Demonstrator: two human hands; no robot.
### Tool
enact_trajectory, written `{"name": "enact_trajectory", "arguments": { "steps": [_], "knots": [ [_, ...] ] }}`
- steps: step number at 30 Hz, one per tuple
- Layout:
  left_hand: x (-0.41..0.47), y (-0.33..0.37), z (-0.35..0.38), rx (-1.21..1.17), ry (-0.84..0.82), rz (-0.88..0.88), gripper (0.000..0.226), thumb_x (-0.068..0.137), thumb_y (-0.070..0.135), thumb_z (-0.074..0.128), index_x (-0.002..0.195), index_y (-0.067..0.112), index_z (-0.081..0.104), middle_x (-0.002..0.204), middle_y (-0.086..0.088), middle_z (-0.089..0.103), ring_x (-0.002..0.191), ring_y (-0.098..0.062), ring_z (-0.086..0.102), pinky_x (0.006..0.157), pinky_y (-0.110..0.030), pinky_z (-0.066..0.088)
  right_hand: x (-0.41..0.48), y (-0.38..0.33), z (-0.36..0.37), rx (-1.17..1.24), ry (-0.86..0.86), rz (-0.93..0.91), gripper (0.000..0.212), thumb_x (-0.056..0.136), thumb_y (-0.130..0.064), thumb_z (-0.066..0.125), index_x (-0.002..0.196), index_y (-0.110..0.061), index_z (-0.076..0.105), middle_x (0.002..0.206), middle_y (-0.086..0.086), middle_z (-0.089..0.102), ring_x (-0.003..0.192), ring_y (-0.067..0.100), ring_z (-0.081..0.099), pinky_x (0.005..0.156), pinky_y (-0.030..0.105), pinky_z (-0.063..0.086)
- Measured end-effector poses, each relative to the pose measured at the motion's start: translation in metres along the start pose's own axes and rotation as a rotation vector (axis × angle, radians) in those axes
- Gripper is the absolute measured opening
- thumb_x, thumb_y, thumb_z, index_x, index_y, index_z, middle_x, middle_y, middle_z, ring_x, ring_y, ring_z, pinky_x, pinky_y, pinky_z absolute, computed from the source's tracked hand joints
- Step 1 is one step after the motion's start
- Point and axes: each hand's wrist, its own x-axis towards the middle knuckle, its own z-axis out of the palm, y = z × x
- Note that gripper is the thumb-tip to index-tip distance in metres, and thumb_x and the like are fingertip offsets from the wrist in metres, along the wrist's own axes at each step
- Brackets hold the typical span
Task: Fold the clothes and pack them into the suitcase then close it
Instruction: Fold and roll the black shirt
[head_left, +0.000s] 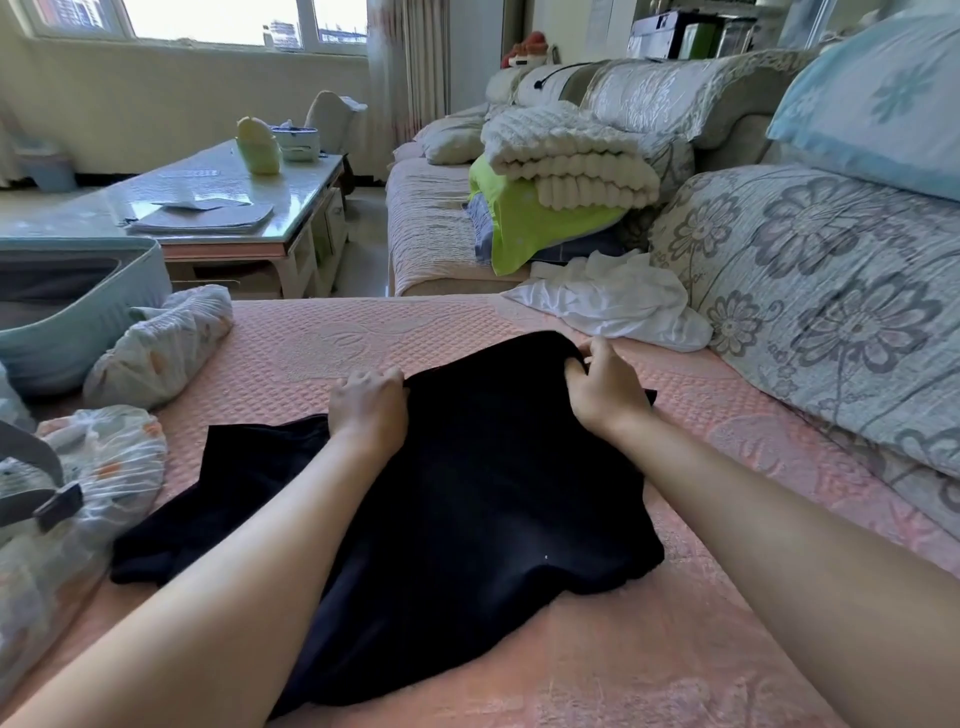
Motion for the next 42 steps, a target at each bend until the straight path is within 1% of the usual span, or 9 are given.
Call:
{"name": "enact_trajectory", "arguments": {
  "steps": [6, 11, 20, 23, 26, 29, 35, 38, 42],
  "knots": [
    [0.001, 0.007, 0.026, 0.045, -0.105, -0.027, 0.032, 0.099, 0.024, 0.047, 0.131, 0.021, 0.049, 0.134, -0.008, 0.05, 0.128, -0.031, 0.041, 0.102, -0.043, 0.036, 0.011, 0.025, 0.03, -0.24, -0.026, 0.037, 0.02, 0.1, -0.025, 0.049, 0.12, -0.018, 0.048, 0.108, 0.005, 0.065, 0.104, 0.028, 0.062, 0.08, 0.036, 0.047],
    [-0.005, 0.026, 0.008, -0.01, 0.049, 0.207, 0.05, 0.087, 0.014, 0.055, 0.135, 0.024, 0.046, 0.135, -0.005, 0.047, 0.127, -0.03, 0.04, 0.106, -0.041, 0.03, 0.005, 0.024, 0.019, -0.258, -0.025, -0.028, 0.04, 0.101, -0.037, 0.044, 0.134, -0.016, 0.038, 0.12, 0.007, 0.063, 0.106, 0.03, 0.061, 0.077, 0.036, 0.042],
    [-0.073, 0.1, -0.031, -0.21, -0.19, 0.53, 0.037, 0.097, 0.044, 0.047, 0.13, 0.027, 0.05, 0.13, -0.001, 0.048, 0.123, -0.023, 0.046, 0.097, -0.038, 0.041, -0.069, 0.021, -0.026, -0.545, -0.201, 0.232, 0.05, 0.093, -0.05, 0.043, 0.124, -0.013, 0.056, 0.127, 0.01, 0.061, 0.114, 0.032, 0.06, 0.087, 0.037, 0.047],
    [-0.1, 0.108, -0.032, -0.182, -0.234, 0.537, 0.046, 0.101, 0.05, 0.039, 0.14, 0.026, 0.042, 0.141, -0.001, 0.043, 0.129, -0.023, 0.041, 0.102, -0.038, 0.038, -0.095, 0.031, -0.034, -0.58, -0.278, 0.258, 0.036, 0.09, -0.046, 0.047, 0.102, -0.016, 0.061, 0.112, 0.01, 0.065, 0.106, 0.032, 0.063, 0.078, 0.034, 0.045],
    [-0.121, 0.108, -0.038, -0.248, -0.224, 0.517, 0.059, 0.1, 0.057, 0.035, 0.151, 0.028, 0.027, 0.158, 0.003, 0.026, 0.144, -0.019, 0.024, 0.114, -0.038, 0.027, -0.109, 0.038, -0.036, -0.22, -0.176, 0.219, 0.03, 0.098, -0.035, 0.047, 0.074, -0.017, 0.048, 0.094, 0.011, 0.061, 0.095, 0.03, 0.061, 0.073, 0.033, 0.041],
    [-0.138, 0.107, -0.047, -0.317, -0.299, 0.508, 0.075, 0.094, 0.068, 0.036, 0.157, 0.036, 0.008, 0.165, 0.008, 0.004, 0.152, -0.016, 0.001, 0.122, -0.047, 0.012, -0.113, 0.033, -0.048, 0.046, -0.014, 0.234, 0.034, 0.107, -0.033, 0.037, 0.087, -0.012, 0.055, 0.107, 0.017, 0.066, 0.102, 0.034, 0.06, 0.077, 0.034, 0.04],
    [-0.164, 0.104, -0.054, -0.133, -0.611, 0.56, 0.09, 0.083, 0.079, 0.042, 0.153, 0.049, -0.006, 0.165, 0.006, -0.013, 0.151, -0.024, -0.015, 0.12, -0.06, -0.001, -0.125, 0.061, -0.055, -0.491, -0.217, 0.215, 0.032, 0.105, -0.037, 0.04, 0.122, -0.015, 0.056, 0.126, 0.012, 0.062, 0.114, 0.034, 0.06, 0.089, 0.037, 0.047],
    [-0.163, 0.112, -0.063, -0.109, -0.586, 0.549, 0.092, 0.082, 0.075, 0.048, 0.156, 0.042, 0.006, 0.166, 0.003, -0.007, 0.152, -0.025, -0.006, 0.121, -0.055, 0.007, -0.124, 0.061, -0.053, -0.523, -0.216, 0.168, 0.037, 0.104, -0.041, 0.041, 0.129, -0.017, 0.051, 0.129, 0.011, 0.06, 0.117, 0.033, 0.059, 0.092, 0.038, 0.047],
    [-0.157, 0.136, -0.066, -0.141, -0.31, 0.662, 0.081, 0.076, 0.068, 0.059, 0.144, 0.033, 0.037, 0.147, 0.005, 0.035, 0.135, -0.02, 0.035, 0.107, -0.039, 0.037, -0.099, 0.063, -0.063, -0.421, -0.11, 0.173, 0.044, 0.103, -0.046, 0.034, 0.13, -0.014, 0.05, 0.131, 0.013, 0.06, 0.119, 0.033, 0.058, 0.094, 0.04, 0.045]
  ]
}}
